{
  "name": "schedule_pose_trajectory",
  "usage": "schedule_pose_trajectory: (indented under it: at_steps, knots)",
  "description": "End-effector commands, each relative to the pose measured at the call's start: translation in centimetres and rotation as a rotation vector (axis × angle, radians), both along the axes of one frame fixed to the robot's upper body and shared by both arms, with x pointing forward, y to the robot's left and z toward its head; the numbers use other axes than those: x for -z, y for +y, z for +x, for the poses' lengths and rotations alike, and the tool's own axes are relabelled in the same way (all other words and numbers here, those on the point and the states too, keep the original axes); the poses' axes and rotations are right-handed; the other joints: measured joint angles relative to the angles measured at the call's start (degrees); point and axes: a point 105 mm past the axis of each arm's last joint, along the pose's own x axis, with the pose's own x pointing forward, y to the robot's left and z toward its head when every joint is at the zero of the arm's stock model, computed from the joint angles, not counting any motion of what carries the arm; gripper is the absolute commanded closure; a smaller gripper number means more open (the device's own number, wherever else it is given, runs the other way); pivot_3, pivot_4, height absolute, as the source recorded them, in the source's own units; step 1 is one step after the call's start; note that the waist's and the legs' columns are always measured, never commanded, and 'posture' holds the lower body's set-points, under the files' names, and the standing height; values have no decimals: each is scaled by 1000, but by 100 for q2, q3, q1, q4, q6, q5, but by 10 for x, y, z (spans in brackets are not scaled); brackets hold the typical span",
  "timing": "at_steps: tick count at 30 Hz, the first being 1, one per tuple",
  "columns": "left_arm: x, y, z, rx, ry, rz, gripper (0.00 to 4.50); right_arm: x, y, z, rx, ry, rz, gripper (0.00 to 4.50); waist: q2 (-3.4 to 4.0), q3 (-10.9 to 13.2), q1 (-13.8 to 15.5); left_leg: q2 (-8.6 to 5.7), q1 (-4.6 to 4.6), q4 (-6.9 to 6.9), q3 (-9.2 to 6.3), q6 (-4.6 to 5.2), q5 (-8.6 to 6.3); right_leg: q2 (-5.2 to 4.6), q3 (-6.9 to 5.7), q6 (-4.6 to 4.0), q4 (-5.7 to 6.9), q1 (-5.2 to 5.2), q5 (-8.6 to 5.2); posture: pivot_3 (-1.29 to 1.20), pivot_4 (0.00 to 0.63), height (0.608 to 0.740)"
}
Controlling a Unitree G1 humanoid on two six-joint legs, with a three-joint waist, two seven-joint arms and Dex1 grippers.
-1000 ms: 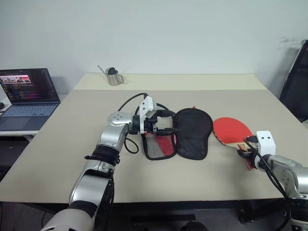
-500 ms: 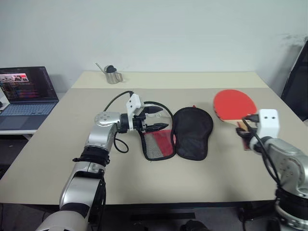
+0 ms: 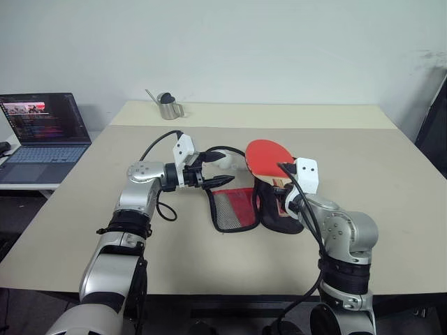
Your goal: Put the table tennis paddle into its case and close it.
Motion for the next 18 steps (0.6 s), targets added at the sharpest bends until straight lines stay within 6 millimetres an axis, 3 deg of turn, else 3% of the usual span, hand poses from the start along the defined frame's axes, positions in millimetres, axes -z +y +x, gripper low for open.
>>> schedule_pose_trajectory:
  at_steps: [1, 9, 18]
  knots:
    - [-15, -2, -2, 14, -66, -3, 505, -7, -6, 5, 53, -71, -17, 3404, 0, 0, -11, 0, 0, -1, 0, 0, 0, 0, 0, 0, 1, -2, 0, 0, 150, 740]
    - [-15, -4, -1, 18, -64, -3, 505, 12, -8, 1, 91, -32, -49, 3404, 0, 0, -27, 8, 0, -3, -5, 0, 0, 11, 0, -1, 17, -11, -1, 0, 150, 740]
    - [-14, -7, -2, 31, -62, -2, 505, 22, 5, -1, 83, -2, -35, 3404, 0, 0, -26, 7, 0, 0, -5, 0, 0, 11, 0, -1, 17, -10, -1, 0, 150, 740]
